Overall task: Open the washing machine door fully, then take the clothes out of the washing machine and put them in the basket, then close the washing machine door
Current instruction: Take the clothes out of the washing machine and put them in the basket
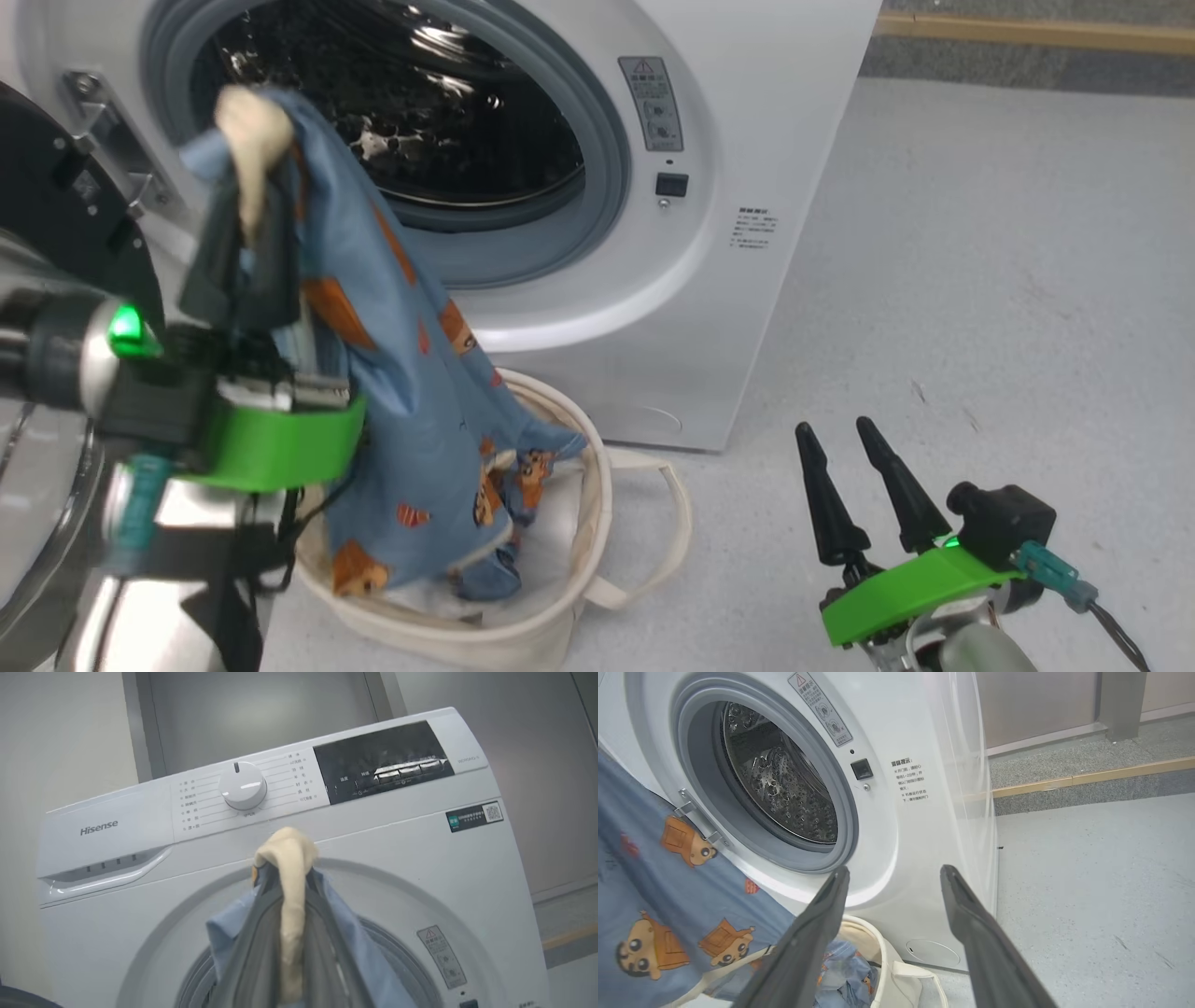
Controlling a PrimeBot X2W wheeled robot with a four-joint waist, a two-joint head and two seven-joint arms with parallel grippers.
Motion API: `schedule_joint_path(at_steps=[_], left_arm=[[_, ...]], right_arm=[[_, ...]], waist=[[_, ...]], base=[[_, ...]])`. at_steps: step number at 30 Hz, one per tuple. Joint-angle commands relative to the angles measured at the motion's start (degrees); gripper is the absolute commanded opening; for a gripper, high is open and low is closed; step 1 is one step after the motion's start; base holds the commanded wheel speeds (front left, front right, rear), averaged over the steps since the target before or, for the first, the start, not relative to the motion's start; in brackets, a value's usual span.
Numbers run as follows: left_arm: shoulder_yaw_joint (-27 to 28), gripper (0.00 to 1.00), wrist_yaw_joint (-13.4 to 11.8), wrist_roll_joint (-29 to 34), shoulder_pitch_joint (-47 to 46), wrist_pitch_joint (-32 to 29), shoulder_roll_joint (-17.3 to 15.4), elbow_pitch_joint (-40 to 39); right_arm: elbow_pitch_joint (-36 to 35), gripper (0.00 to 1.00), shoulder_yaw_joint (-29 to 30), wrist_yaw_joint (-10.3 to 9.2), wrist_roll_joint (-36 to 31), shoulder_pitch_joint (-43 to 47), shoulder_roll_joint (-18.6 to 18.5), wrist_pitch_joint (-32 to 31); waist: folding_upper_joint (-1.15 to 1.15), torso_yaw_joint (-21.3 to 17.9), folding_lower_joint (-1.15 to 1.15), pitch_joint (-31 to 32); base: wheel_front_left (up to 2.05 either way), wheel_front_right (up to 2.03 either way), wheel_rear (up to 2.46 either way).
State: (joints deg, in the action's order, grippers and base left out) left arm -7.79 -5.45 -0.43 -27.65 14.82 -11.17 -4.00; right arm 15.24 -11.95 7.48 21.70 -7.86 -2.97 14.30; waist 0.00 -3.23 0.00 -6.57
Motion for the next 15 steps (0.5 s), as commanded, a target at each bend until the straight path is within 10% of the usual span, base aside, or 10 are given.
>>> schedule_joint_path(at_steps=[1, 15], left_arm=[[1.5, 0.0, 0.0, 1.4, -0.1, 0.2, -2.4, -0.7], [-3.7, 0.0, 0.6, 1.0, 5.6, 0.2, -4.0, 15.3]], right_arm=[[-2.0, 1.0, -1.3, 0.01, 0.3, -1.6, 0.1, 0.7], [-3.5, 1.0, 0.9, 0.01, -0.6, -4.8, 0.1, 0.7]], waist=[[0.0, -0.3, 0.0, -0.5], [0.0, -1.7, 0.0, -10.0]], base=[[0.0, 0.0, 0.0], [0.0, 0.0, 0.0]])
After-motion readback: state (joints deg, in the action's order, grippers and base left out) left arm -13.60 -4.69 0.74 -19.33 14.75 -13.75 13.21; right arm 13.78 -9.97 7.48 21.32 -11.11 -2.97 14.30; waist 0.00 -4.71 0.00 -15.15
